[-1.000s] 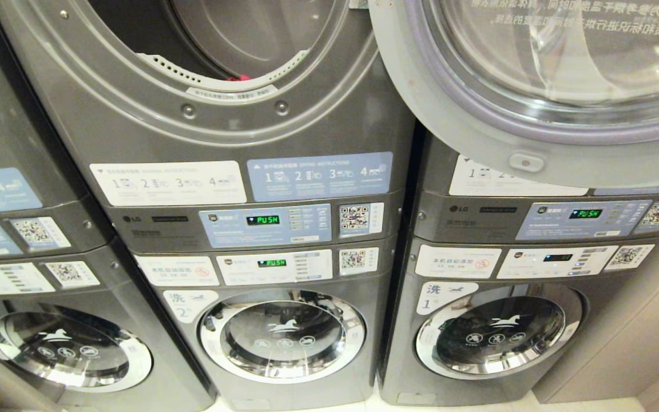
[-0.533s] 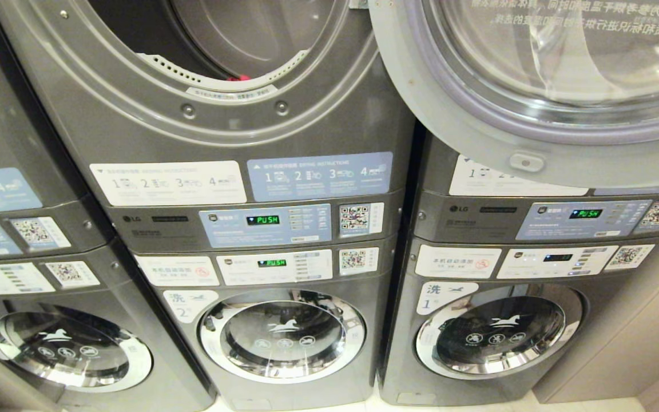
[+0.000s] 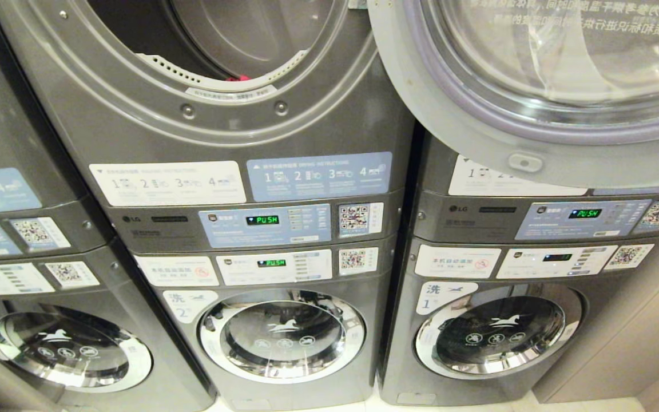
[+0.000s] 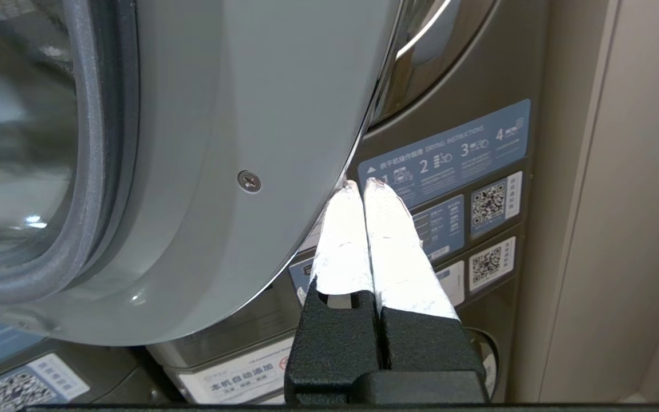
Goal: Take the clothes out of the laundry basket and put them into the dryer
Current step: Close the dryer
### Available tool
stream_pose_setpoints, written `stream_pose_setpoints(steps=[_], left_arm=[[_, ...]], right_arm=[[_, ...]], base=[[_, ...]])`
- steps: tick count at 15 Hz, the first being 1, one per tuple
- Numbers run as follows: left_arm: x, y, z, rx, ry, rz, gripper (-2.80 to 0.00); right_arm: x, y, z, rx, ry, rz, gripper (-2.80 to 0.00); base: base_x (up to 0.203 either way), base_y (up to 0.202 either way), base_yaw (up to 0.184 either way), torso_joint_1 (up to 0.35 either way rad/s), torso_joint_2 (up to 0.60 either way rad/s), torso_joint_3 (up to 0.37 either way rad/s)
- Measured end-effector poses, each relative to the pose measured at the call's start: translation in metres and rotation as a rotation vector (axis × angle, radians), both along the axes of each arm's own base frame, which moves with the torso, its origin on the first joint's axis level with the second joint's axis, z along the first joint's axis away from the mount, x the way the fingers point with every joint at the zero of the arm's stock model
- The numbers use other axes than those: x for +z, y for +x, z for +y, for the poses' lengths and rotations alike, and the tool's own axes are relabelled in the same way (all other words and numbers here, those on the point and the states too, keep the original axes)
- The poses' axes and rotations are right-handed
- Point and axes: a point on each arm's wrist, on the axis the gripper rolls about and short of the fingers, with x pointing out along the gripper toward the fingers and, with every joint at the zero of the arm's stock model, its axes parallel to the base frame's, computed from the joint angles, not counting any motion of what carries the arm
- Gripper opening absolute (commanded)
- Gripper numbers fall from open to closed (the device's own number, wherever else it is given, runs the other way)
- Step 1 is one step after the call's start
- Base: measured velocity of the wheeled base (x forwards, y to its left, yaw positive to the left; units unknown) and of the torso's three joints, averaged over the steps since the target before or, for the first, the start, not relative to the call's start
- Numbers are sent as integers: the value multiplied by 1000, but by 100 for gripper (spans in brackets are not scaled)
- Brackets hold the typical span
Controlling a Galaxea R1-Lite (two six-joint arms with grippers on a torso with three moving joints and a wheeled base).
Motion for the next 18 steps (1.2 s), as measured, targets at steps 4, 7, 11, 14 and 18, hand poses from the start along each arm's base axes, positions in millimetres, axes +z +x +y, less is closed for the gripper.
stream_pose_setpoints(steps=[4,7,11,14,18], left_arm=[[0,0,0,0,0,0,-280],[0,0,0,0,0,0,-280],[0,0,0,0,0,0,-280],[0,0,0,0,0,0,-280],[0,0,0,0,1,0,-280]], right_arm=[[-3,-11,3,68,-64,1,-280],[-10,-25,6,142,-126,-4,-280],[-27,-51,11,250,-263,-12,-280],[-42,-72,16,369,-351,-7,-280],[-61,-116,25,607,-476,12,-280]], base=[[0,0,0,0,0,0],[0,0,0,0,0,0],[0,0,0,0,0,0],[0,0,0,0,0,0],[0,0,0,0,0,0]])
